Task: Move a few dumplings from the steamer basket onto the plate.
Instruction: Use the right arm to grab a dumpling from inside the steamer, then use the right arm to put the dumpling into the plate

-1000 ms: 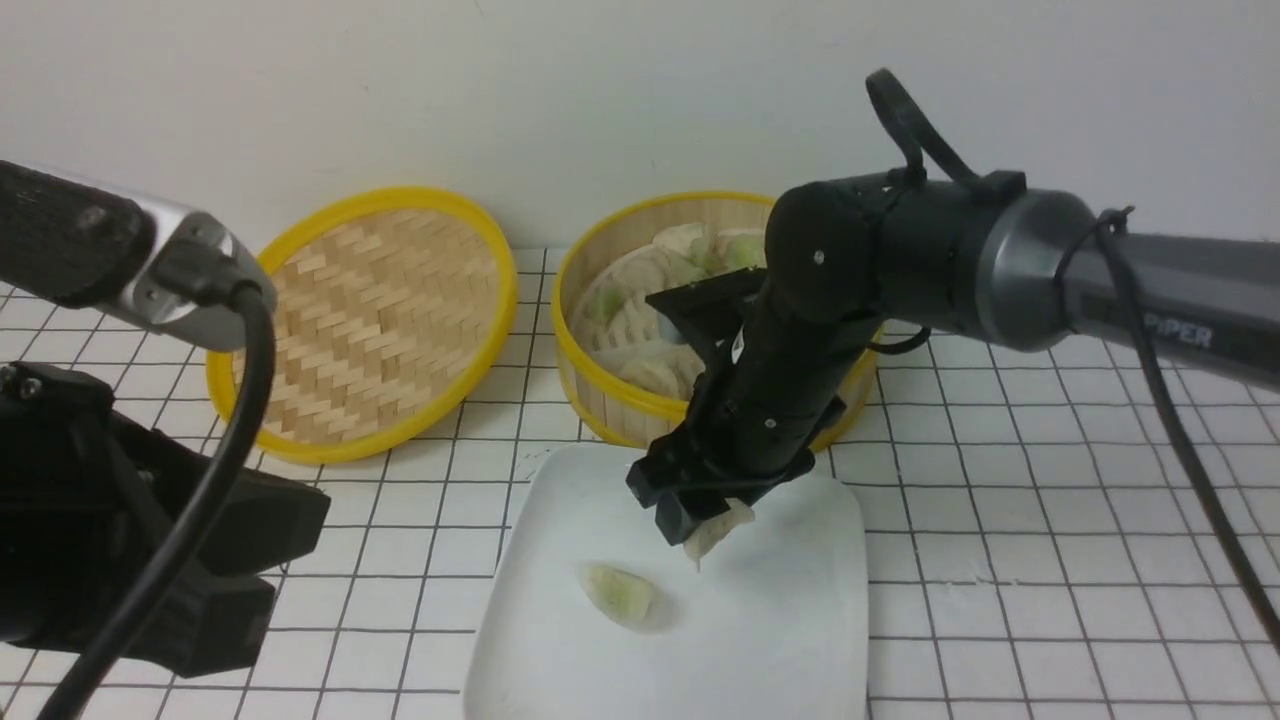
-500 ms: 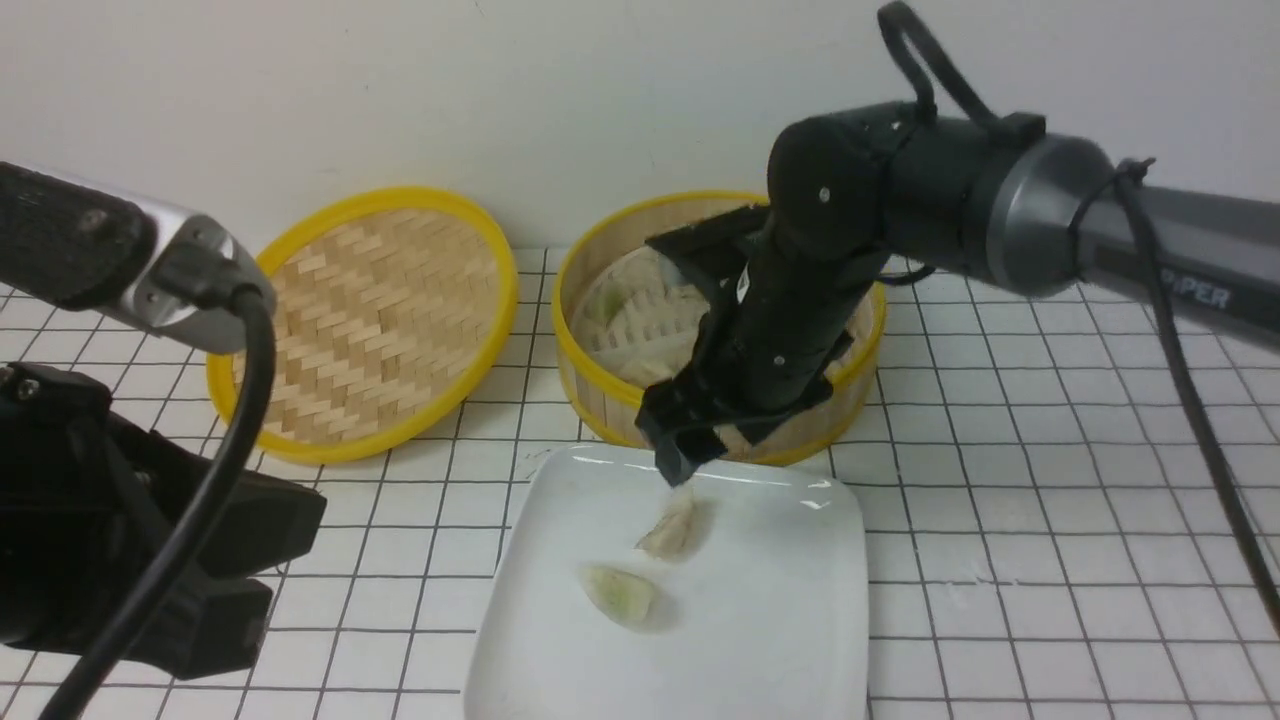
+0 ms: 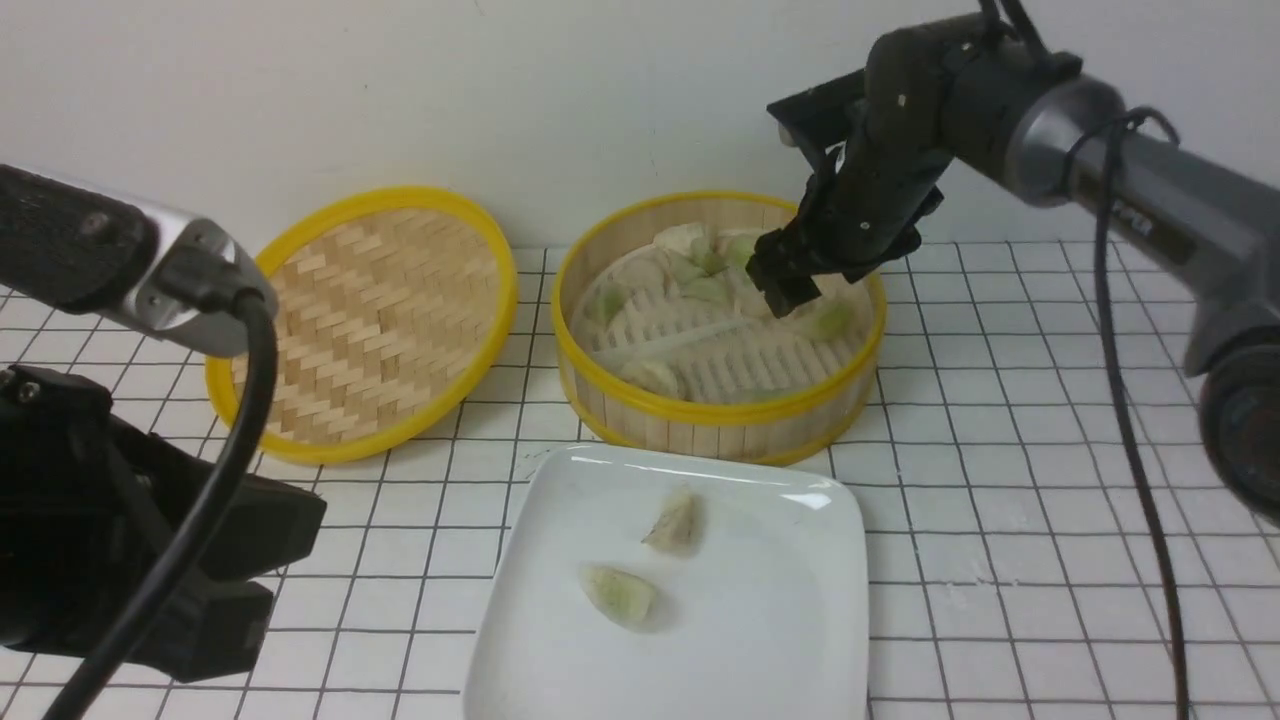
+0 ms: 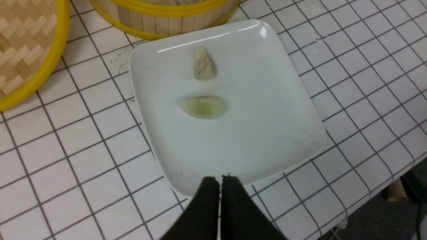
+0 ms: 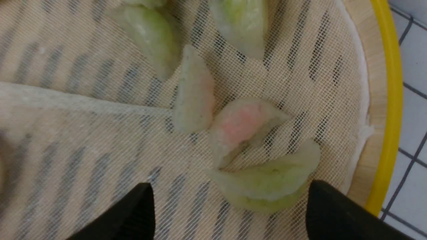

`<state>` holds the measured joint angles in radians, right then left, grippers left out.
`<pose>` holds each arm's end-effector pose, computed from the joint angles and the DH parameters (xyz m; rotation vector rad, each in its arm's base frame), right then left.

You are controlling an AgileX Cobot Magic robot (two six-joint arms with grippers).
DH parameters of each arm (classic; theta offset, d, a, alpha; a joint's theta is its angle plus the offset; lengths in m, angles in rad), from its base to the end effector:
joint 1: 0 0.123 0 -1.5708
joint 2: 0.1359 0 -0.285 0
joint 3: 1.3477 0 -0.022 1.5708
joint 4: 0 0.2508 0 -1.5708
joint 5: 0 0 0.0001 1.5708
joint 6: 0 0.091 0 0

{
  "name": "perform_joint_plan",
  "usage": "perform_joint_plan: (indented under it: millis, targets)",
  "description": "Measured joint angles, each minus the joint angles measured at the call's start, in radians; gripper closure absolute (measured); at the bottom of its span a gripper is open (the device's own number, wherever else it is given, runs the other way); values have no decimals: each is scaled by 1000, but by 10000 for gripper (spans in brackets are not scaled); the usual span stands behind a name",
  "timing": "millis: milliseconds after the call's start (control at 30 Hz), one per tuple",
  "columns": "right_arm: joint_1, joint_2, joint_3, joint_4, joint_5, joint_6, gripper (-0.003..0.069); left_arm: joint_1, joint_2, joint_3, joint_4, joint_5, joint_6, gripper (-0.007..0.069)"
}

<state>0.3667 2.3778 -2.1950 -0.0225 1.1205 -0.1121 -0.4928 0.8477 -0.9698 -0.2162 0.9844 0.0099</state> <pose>0.4804 0.1825 0.2030 -0.6692 2.7053 0.0330 0.1222 -0.0841 0.3719 0.5401 2.3140 -0.5054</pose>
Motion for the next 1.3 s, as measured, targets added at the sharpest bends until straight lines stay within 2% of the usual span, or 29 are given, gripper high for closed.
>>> perform_joint_plan:
  millis: [167,333,467,500,533,700,933,1100,1200,1300]
  targets:
    - [0,76,-66,-82,2,8,111,0,0,0,0,5,0,631]
    - [2,101,-77,-92,-2,14,125,0,0,0,0,30,0,631]
    - [2,107,-83,-89,1,17,191,0,0,0,0,31,0,631]
    - [2,107,-92,-88,11,27,232,0,0,0,0,31,0,631]
    - [2,108,-99,-88,24,30,232,0,0,0,0,31,0,631]
    - [2,110,-185,-61,123,36,232,0,0,0,0,31,0,631]
    - [2,24,-264,72,129,36,232,0,0,0,0,31,0,631]
    - [12,-135,-121,182,130,37,232,0,0,0,-1,33,0,631]
    - [51,-277,64,209,129,36,232,0,0,0,-1,33,0,631]
    - [129,-391,259,220,129,34,232,0,0,0,-1,33,0,631]
